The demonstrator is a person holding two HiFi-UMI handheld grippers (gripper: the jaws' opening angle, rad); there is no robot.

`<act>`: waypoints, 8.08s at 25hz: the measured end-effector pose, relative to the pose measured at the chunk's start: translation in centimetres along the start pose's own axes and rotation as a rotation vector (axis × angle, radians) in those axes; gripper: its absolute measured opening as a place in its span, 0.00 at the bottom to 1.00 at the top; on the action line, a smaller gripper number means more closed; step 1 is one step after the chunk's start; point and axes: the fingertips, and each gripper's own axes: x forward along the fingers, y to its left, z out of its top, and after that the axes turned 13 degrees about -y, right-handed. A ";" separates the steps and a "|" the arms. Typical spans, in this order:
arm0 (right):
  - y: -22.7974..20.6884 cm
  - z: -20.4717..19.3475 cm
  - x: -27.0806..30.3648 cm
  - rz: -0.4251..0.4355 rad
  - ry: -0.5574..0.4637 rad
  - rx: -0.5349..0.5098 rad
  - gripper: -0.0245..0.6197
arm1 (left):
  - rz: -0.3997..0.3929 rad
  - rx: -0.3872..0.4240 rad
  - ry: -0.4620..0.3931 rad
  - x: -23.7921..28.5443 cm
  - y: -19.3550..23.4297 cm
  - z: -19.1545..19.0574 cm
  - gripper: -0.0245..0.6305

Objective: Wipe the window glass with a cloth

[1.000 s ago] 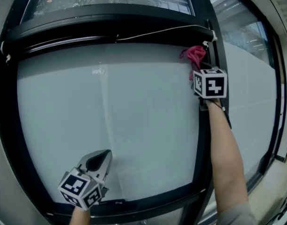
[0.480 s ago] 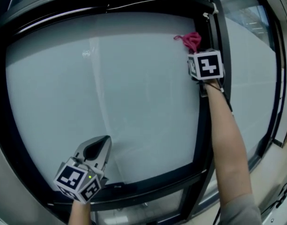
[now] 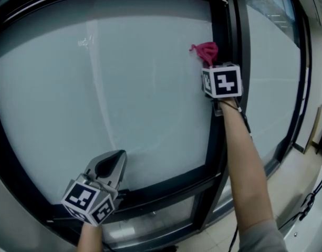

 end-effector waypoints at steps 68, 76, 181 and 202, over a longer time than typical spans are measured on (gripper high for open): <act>16.5 -24.9 -15.3 0.166 0.263 0.660 0.13 | 0.096 -0.306 0.230 -9.3 -2.5 -13.1 0.05; 15.5 -16.1 -11.0 0.187 0.105 0.414 0.13 | 0.131 -0.299 0.215 -11.1 -0.2 -12.7 0.05; 23.7 -18.2 -16.1 0.513 0.058 0.095 0.13 | 0.164 -0.374 0.223 -11.2 -1.6 -14.3 0.05; 29.9 -26.9 -21.8 0.491 0.314 0.452 0.13 | 0.200 -0.407 0.284 -13.7 -2.0 -16.0 0.05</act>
